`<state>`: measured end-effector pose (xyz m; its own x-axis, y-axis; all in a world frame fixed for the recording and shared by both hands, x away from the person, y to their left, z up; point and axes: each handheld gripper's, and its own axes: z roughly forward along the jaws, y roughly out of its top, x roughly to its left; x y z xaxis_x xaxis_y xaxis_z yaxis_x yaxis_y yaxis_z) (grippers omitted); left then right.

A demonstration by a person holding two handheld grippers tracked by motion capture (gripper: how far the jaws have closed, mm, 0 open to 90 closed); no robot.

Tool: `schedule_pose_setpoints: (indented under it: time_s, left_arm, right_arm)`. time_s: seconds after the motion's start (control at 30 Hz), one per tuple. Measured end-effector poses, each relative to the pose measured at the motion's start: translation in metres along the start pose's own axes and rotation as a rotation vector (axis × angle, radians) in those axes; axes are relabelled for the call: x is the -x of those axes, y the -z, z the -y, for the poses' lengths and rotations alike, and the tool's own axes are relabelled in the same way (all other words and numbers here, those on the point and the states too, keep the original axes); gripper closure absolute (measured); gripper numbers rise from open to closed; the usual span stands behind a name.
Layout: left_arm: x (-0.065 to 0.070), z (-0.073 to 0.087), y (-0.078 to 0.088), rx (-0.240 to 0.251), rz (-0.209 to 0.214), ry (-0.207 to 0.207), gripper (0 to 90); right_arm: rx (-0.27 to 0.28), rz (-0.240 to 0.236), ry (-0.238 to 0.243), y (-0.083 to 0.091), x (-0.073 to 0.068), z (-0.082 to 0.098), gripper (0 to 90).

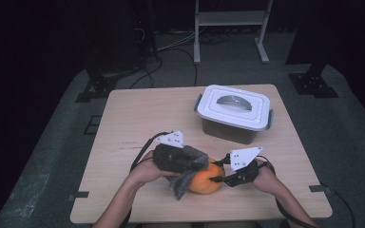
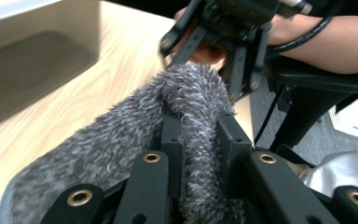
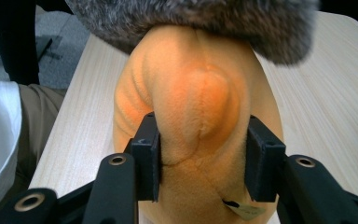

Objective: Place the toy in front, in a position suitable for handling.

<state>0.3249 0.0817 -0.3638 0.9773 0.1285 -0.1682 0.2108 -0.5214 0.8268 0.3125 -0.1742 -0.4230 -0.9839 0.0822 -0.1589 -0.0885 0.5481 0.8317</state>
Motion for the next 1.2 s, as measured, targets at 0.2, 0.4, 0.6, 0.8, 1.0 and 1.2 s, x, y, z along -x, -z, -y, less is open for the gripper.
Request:
schedule_pose_setpoints:
  time_s: [0.2,0.4,0.6,0.8,1.0,1.2]
  left_arm:
    - [-0.002,-0.006,-0.016,-0.029,0.017,-0.013,75.5]
    - [-0.009,0.010,0.008,-0.014,-0.060,0.026,75.4]
    - [-0.013,0.033,0.024,-0.041,-0.089,0.063,75.0]
    - [-0.014,0.040,0.026,0.032,-0.043,0.088,75.1]
    - [-0.002,0.012,0.018,0.043,-0.009,0.013,75.1]
    - [0.008,-0.017,-0.009,0.013,0.051,-0.058,75.0]
  right_arm:
    - [-0.011,0.008,0.000,0.004,-0.002,0.004,54.0]
    - [0.002,0.017,0.001,0.010,0.003,0.012,53.9]
    - [0.012,0.018,-0.028,0.012,0.005,0.014,53.2]
    - [0.023,0.017,-0.044,0.011,0.006,0.014,52.5]
    - [0.023,0.032,-0.059,0.008,0.006,0.011,52.4]
    - [0.029,0.036,-0.076,0.004,0.005,0.006,51.8]
